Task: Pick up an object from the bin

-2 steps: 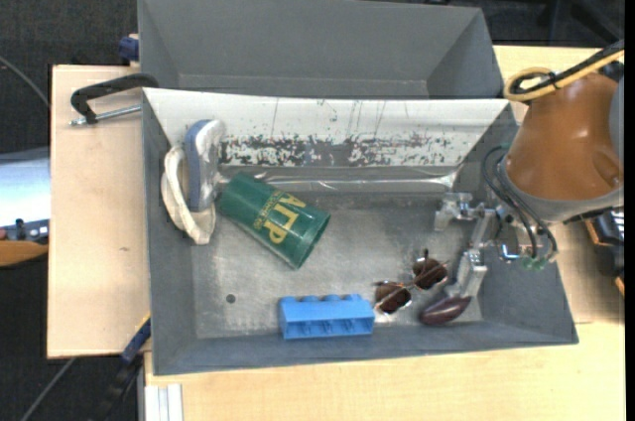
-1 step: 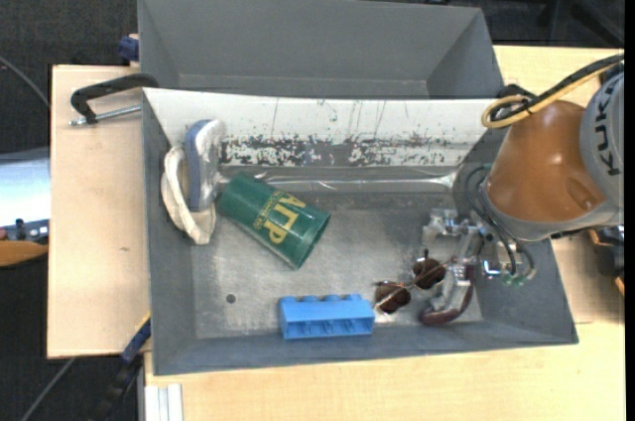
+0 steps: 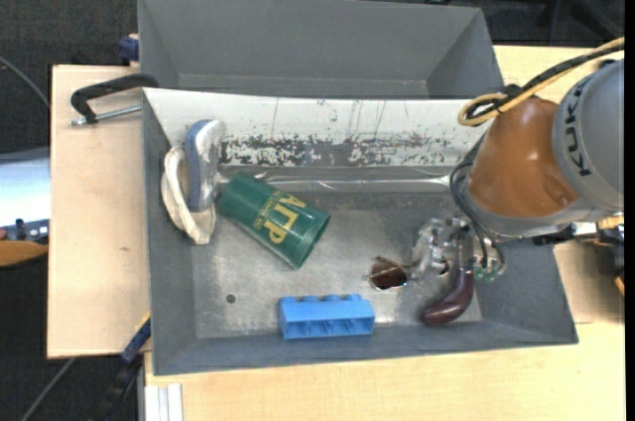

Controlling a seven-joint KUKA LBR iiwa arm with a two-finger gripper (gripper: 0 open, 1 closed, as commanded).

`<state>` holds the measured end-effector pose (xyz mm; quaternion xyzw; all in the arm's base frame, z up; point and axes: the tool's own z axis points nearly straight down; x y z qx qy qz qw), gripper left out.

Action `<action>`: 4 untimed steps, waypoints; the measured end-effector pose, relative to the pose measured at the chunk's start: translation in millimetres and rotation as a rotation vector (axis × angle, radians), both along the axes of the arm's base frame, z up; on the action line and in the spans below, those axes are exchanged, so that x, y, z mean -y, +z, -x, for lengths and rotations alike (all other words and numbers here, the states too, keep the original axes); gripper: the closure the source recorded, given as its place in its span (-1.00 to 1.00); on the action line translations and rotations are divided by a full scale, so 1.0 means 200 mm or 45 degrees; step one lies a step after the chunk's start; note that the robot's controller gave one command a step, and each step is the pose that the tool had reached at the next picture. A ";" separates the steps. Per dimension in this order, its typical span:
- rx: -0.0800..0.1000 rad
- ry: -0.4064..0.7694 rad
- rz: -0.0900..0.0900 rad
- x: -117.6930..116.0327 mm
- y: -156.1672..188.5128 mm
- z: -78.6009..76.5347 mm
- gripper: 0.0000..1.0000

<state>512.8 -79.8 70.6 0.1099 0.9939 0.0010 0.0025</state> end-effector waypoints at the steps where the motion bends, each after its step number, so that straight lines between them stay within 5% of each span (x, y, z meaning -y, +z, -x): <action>1: 0.000 0.000 0.000 0.00 0.00 0.00 1.00; 4: 0.001 -0.006 -0.002 -0.12 0.00 0.01 1.00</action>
Offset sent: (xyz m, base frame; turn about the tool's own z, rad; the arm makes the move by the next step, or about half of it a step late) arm -0.0022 0.0101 0.0003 -0.1120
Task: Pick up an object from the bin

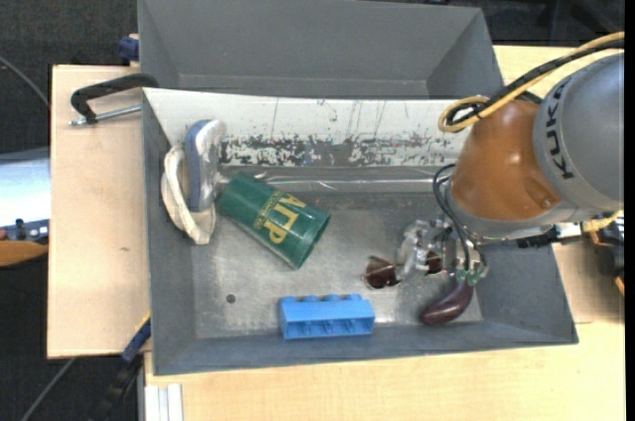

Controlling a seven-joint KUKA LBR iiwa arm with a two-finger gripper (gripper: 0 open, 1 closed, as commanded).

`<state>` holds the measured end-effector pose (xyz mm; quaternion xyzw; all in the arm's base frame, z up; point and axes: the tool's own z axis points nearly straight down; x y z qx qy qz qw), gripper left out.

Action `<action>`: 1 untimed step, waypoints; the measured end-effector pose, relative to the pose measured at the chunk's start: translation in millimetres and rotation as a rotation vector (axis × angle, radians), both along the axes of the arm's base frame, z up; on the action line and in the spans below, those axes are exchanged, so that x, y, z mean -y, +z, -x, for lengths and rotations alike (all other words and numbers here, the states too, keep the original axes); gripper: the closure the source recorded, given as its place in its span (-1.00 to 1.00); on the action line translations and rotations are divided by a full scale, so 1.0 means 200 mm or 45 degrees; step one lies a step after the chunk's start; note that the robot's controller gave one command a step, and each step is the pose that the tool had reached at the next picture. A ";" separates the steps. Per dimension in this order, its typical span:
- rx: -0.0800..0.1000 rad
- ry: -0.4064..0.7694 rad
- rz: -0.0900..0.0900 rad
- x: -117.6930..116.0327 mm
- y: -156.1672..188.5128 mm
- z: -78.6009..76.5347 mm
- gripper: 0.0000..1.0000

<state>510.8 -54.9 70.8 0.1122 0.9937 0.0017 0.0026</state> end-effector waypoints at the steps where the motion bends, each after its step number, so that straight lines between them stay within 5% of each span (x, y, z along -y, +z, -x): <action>1: 0.005 -0.103 0.000 -0.07 0.00 -0.03 1.00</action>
Offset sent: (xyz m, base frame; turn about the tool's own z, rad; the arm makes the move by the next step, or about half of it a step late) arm 0.0125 0.0394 -0.0008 0.0502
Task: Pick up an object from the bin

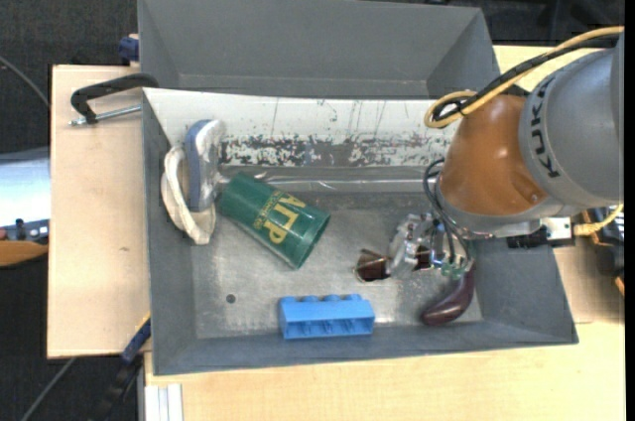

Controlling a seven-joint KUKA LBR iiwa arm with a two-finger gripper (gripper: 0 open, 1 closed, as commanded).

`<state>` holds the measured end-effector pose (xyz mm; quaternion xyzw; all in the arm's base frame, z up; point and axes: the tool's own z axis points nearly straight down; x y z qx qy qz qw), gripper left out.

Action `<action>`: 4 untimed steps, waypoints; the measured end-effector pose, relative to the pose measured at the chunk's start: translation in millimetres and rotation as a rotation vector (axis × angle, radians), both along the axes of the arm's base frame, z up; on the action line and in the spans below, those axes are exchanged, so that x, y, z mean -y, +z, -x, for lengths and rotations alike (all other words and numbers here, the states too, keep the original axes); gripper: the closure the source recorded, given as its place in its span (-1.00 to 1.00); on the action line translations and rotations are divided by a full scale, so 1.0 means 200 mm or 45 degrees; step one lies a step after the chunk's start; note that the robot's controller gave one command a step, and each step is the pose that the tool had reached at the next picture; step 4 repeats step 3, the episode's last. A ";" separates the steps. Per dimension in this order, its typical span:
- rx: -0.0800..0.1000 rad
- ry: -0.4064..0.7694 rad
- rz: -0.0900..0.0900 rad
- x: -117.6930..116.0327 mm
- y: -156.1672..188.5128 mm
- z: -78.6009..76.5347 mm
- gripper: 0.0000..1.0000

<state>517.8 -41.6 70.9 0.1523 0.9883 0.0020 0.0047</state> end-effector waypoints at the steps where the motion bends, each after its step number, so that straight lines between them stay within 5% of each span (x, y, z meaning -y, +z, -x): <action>1: 0.003 0.031 0.001 -0.10 0.00 -0.03 1.00; 4: 0.004 -0.042 -0.002 -0.20 0.00 0.06 1.00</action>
Offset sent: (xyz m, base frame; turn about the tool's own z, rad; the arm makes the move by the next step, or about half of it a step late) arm 0.0008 0.0199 -0.0002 -0.0168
